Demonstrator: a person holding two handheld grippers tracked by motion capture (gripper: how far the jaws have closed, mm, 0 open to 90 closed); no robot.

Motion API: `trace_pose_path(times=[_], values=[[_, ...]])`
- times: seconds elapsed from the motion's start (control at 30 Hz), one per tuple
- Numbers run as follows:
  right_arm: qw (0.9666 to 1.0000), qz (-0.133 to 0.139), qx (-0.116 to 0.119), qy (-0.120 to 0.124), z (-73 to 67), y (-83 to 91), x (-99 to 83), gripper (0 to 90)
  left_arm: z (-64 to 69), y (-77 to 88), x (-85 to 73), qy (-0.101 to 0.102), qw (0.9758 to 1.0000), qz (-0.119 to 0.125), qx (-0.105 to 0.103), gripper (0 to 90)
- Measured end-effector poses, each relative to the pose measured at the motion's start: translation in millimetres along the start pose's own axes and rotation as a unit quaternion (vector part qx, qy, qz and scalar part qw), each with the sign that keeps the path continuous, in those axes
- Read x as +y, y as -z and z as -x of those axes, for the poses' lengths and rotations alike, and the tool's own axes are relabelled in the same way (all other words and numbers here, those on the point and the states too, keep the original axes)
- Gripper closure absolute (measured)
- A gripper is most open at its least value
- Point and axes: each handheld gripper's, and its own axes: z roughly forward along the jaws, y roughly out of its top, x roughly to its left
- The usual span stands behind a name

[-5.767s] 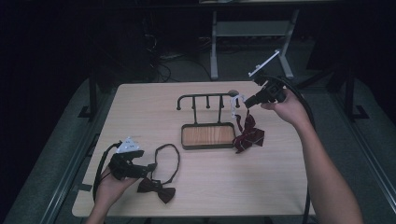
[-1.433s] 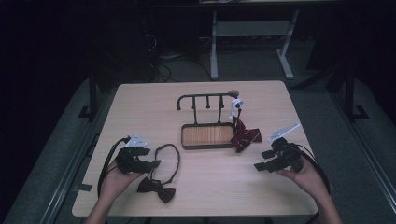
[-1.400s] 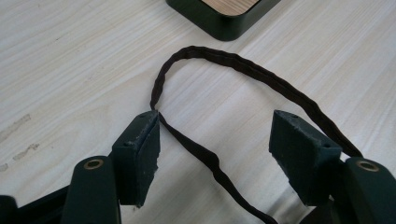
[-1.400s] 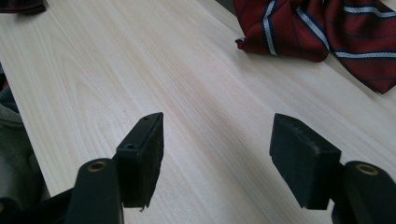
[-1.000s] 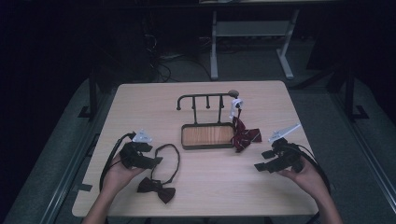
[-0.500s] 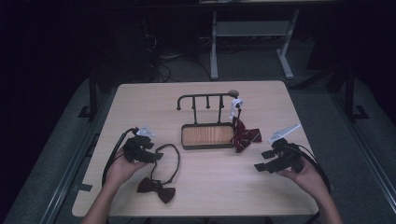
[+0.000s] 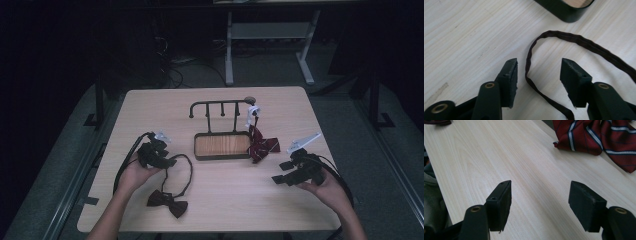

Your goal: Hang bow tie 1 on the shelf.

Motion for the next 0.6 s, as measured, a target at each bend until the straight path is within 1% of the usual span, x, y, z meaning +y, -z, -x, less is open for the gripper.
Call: trace_pose_path(times=[0.03,0.1,0.13,0.23,0.27,0.3,0.37,0.4,0.6], values=[[1.0000,0.001,-0.001,-0.002,0.0,1.4,-0.3,34.9,1.3,-2.9,1.6,-0.007,0.9999,0.002,0.013,52.5],[1.0000,0.002,-0.001,-0.004,0.1,1.8,-0.4,34.9,1.7,-4.5,2.5,-0.008,0.9999,-0.001,0.015,53.2],[1.0000,0.003,-0.001,-0.004,0.3,2.6,-0.6,34.9,1.2,-6.9,3.7,-0.012,0.9998,-0.008,0.016,54.7],[1.0000,0.005,-0.001,-0.005,-0.1,3.7,-0.5,34.9,0.3,-10.3,4.5,-0.012,0.9997,-0.016,0.015,56.4],[1.0000,0.006,-0.002,-0.001,0.1,4.0,-0.5,34.9,0.3,-10.3,4.5,-0.012,0.9997,-0.016,0.015,57.3],[1.0000,0.006,-0.001,0.000,-0.1,4.4,-0.5,34.9,0.4,-12.3,4.4,-0.006,0.9998,-0.015,0.013,58.5],[1.0000,0.006,-0.002,0.000,-0.9,4.8,-0.4,34.8,0.4,-13.4,4.3,-0.005,0.9998,-0.017,0.013,60.5],[1.0000,0.007,-0.002,0.000,-1.2,5.0,-0.3,34.8,-0.4,-13.3,4.5,-0.011,0.9995,-0.023,0.015,61.0],[1.0000,0.008,0.000,0.001,-1.5,4.5,0.3,34.9,-0.6,-14.7,4.6,-0.015,0.9994,-0.028,0.012,66.1]])
